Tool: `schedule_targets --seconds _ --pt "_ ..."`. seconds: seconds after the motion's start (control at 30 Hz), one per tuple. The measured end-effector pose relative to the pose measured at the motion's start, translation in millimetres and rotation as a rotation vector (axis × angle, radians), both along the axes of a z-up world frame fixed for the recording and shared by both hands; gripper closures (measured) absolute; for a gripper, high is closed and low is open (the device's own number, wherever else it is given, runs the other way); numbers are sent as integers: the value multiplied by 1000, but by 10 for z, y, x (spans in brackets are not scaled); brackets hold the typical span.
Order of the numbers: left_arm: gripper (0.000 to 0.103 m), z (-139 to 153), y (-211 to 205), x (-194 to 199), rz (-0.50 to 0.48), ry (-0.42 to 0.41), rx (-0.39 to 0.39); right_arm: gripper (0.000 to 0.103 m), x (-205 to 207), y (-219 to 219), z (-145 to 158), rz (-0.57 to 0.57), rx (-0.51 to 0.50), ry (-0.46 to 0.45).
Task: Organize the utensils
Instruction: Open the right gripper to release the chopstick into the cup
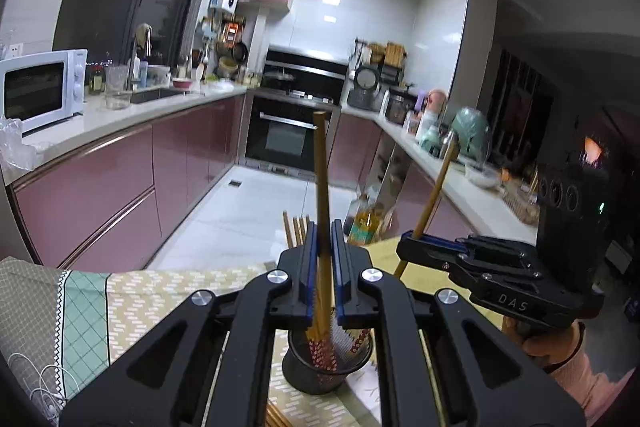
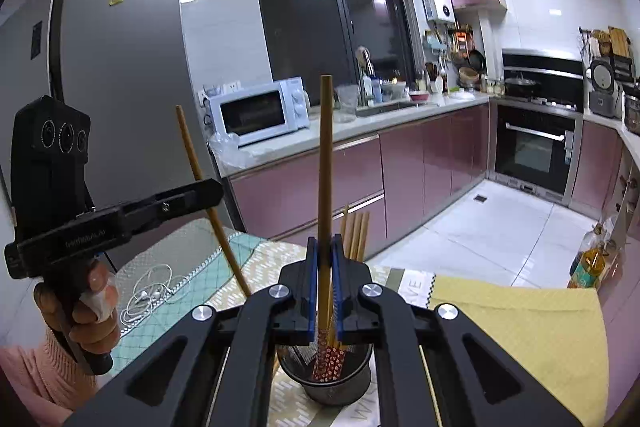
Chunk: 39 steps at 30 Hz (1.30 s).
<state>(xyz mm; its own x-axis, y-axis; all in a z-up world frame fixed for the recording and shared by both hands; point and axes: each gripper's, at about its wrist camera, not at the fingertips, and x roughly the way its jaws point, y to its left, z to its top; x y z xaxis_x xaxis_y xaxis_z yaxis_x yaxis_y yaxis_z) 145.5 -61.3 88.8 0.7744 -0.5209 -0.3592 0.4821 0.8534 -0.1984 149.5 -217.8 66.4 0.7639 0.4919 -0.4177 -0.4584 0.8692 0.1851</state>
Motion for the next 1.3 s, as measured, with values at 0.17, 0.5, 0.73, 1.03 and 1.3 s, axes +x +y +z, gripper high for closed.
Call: schedule_targets --seconds 0.17,0.5,0.73,1.03,1.3 --pt "96 -250 -135 165 7 52 78 97 101 31 -189 7 -21 60" --pt "96 -596 -204 453 -47 189 159 97 267 145 -494 36 -68 194" --pt "95 -743 -195 634 -52 239 149 96 424 157 -640 25 -67 258" --pt "95 -882 -234 741 -29 266 148 95 512 165 -705 5 -54 272" --pt "79 -968 -206 675 -9 267 144 90 454 138 -713 -16 -54 255"
